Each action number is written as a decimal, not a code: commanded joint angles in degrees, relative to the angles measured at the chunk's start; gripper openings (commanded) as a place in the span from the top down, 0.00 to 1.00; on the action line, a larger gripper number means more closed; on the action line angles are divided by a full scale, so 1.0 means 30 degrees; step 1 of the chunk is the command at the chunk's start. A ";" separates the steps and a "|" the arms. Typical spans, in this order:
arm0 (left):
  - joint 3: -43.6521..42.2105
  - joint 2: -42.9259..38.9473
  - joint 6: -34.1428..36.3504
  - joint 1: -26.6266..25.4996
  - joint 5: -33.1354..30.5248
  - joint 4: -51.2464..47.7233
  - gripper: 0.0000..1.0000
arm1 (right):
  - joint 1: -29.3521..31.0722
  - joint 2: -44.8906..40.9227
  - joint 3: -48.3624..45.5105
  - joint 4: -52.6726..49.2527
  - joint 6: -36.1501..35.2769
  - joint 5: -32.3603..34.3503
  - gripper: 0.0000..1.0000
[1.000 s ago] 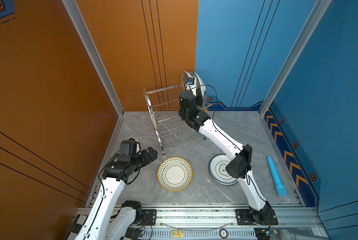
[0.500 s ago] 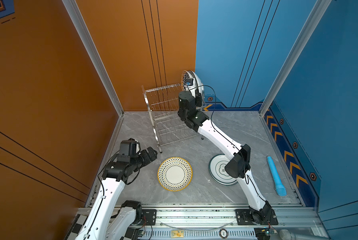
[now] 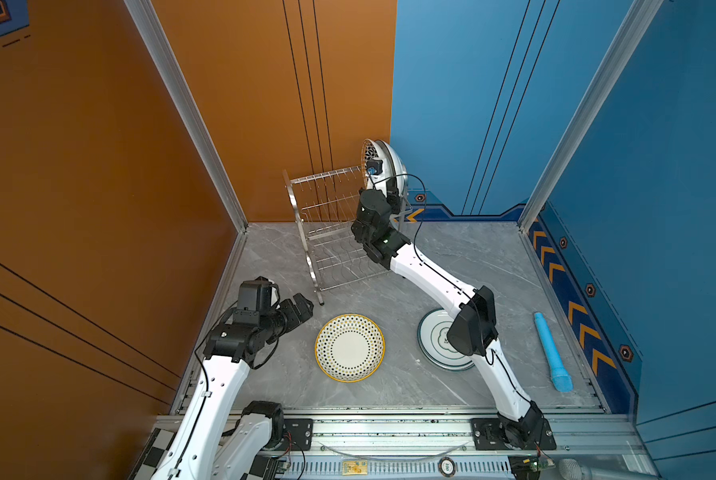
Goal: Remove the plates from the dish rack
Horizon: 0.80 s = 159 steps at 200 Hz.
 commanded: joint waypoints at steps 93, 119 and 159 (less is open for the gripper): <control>-0.0085 -0.0094 0.0200 0.0244 0.0409 -0.0454 0.02 | 0.0068 0.0366 0.0269 0.8832 -0.3623 0.0205 1.00; -0.0183 -0.0157 0.0141 0.0280 0.0407 -0.0467 0.02 | 0.0213 0.0150 0.0249 0.8942 -0.3547 -0.0071 1.00; -0.0245 -0.0230 0.0024 0.0332 0.0361 -0.0438 0.02 | 0.0512 -0.0233 0.0441 0.8509 -0.3486 -0.0769 1.00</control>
